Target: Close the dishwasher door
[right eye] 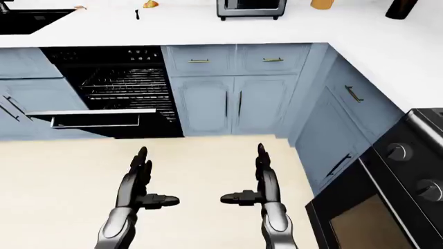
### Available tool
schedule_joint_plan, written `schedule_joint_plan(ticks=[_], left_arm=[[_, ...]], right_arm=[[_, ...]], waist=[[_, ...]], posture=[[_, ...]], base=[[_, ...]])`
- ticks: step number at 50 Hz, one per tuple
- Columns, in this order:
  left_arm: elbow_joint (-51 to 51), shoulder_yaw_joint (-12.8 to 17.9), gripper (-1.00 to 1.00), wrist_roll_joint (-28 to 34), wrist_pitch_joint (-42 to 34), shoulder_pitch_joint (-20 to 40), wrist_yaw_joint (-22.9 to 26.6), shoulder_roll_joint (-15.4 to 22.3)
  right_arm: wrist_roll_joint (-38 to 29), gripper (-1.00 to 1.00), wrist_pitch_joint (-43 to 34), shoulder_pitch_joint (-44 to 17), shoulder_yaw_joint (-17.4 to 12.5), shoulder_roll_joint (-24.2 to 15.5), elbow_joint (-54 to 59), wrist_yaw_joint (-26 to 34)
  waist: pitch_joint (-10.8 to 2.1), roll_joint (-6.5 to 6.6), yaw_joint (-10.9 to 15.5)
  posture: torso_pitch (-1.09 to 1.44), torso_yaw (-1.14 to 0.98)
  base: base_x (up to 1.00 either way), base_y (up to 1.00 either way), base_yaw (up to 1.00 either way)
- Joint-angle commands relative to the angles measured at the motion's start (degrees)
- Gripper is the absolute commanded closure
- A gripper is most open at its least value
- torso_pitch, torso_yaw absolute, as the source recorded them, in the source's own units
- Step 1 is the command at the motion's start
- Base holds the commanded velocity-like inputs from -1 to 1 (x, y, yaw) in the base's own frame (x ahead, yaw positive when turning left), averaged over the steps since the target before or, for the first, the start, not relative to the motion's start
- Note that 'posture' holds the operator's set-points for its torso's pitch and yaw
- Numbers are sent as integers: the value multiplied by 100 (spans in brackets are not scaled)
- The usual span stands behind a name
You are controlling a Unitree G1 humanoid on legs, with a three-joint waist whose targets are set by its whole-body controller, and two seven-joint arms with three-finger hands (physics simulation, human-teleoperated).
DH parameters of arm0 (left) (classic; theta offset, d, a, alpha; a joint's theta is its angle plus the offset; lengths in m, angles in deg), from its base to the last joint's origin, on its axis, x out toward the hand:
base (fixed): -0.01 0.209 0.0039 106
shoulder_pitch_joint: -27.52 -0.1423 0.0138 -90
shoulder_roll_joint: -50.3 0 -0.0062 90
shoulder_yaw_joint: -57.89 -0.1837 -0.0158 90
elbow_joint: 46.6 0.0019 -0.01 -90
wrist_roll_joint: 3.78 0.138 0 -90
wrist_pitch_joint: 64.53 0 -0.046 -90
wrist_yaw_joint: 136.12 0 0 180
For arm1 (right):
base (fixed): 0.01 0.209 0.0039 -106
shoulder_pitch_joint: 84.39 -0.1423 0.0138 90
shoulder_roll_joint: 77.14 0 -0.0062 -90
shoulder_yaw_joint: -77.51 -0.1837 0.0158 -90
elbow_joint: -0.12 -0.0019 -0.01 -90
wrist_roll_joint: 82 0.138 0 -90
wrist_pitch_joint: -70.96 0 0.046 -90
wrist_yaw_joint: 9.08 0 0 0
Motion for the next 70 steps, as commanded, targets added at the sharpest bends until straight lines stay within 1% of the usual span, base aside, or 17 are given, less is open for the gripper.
schedule_joint_plan(ticks=[1, 3, 4, 5, 7, 8, 30, 31, 33, 39, 48, 58, 63, 66, 67, 68, 70], left_arm=[[-506, -36, -100, -109, 433, 84, 157, 9], [-498, -40, -100, -84, 450, 70, 162, 8], [-504, -43, -100, -63, 458, 65, 159, 10], [-520, -43, -100, -38, 480, 49, 148, 10], [-357, -34, -100, -17, 580, 83, 136, 5], [-366, -36, -100, -15, 576, 75, 135, 4], [-217, -106, -100, 96, 752, 48, 72, -23], [-262, -114, -100, 101, 734, 31, 72, -24], [-281, -108, -100, 97, 727, 22, 74, -21], [-321, -134, -100, 103, 726, -6, 73, -36], [-341, -147, -100, 110, 702, -11, 70, -40], [-437, -158, -100, 113, 681, -64, 73, -43], [-422, -161, -100, 122, 695, -66, 72, -43], [-405, -165, -100, 129, 706, -62, 69, -45], [-419, -166, -100, 129, 699, -65, 69, -45], [-432, -164, -100, 125, 690, -66, 70, -44], [-408, -158, -100, 123, 703, -57, 68, -43]], right_arm=[[-224, -100, 272, -230, 43, -40, -399, -144], [-217, -100, 162, -224, 39, -26, -453, -128], [-239, -100, 126, -224, 29, -20, -457, -171], [-246, -100, 113, -208, 38, -16, -507, -171], [-328, -100, 74, -235, 47, -8, -447, -278], [-319, -100, 57, -228, 52, -9, -459, -260], [-242, -100, 292, 10, -50, -28, -495, -188], [-239, -100, 280, 2, -48, -28, -502, -186], [-231, -100, 350, -15, -54, -30, -415, -183], [-180, -100, 377, 5, -68, -35, -406, -163], [-200, -100, 365, 7, -25, -19, -389, -159], [-225, -100, 271, 71, 0, -12, -533, -160], [-225, -100, 300, 93, 7, -10, -535, -140], [-217, -100, 291, 104, 2, -7, -560, -140], [-218, -100, 292, 102, 1, -7, -556, -142], [-221, -100, 291, 100, 7, -4, -553, -142], [-217, -100, 294, 93, 10, -1, -535, -139]], waist=[[-5, -45, -12], [-351, -7, 59], [-297, -6, 59], [-96, -36, 54], [-394, -44, 62], [-420, -45, 63], [-501, -32, 47], [-586, 5, 55], [-455, 19, 59], [-386, 13, 85], [-333, 51, 126], [-291, -80, 207], [-295, 115, 161], [-299, 440, 158], [-304, 280, 220], [-336, 346, 182], [-357, 285, 250]], posture=[[0, 0], [0, 0], [0, 0], [0, 0], [0, 0], [0, 0], [0, 0], [0, 0], [0, 0], [0, 0], [0, 0], [0, 0], [0, 0], [0, 0], [0, 0], [0, 0], [0, 0]], base=[[0, 0, 0], [0, 0, 0], [0, 0, 0], [0, 0, 0], [0, 0, 0], [0, 0, 0], [0, 0, 0], [0, 0, 6], [0, 0, 8], [0, 0, 21], [0, 0, 27], [0, 0, 45], [0, 0, 59], [0, 0, 66], [0, 0, 66], [0, 0, 66], [0, 0, 67]])
